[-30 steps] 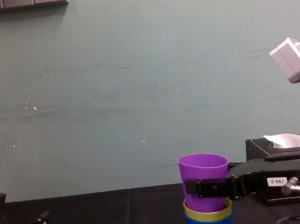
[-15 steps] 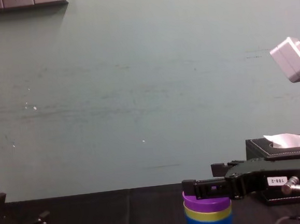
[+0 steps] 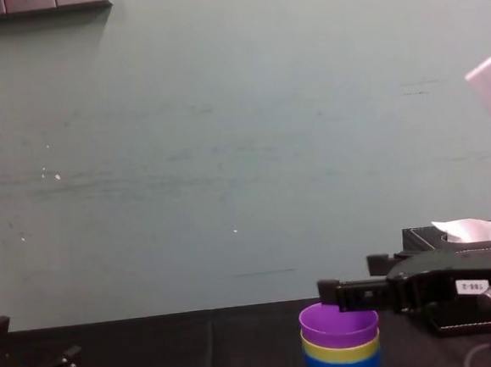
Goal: Stack the three plastic cups sequentially using one hand.
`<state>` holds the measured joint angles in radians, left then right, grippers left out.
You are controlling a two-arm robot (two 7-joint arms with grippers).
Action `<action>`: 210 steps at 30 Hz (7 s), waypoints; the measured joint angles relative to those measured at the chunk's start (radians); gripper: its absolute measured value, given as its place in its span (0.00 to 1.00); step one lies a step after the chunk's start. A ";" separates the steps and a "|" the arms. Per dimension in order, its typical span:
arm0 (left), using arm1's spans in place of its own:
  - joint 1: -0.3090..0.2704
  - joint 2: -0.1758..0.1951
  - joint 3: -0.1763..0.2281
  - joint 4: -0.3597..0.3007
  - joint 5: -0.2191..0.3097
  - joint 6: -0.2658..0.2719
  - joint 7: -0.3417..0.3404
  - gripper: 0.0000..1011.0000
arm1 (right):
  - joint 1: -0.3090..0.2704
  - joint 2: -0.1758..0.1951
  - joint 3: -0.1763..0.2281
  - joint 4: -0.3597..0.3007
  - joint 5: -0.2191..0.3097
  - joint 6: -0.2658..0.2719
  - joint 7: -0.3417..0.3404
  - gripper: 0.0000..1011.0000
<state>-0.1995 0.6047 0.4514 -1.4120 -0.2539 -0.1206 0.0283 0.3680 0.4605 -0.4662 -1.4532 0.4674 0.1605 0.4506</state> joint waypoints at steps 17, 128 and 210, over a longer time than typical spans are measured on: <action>0.000 0.000 0.000 0.000 0.000 0.000 0.000 1.00 | -0.137 -0.055 0.119 -0.054 -0.122 -0.089 -0.290 0.99; 0.000 0.000 0.000 0.000 0.000 0.000 0.000 1.00 | -0.118 -0.145 0.152 0.128 -0.182 -0.072 -0.303 0.99; 0.000 0.000 0.000 0.000 0.000 0.000 0.000 1.00 | -0.118 -0.145 0.152 0.128 -0.182 -0.072 -0.303 0.99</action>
<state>-0.1995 0.6047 0.4514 -1.4120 -0.2539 -0.1205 0.0283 0.2497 0.3154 -0.3143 -1.3252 0.2859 0.0881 0.1476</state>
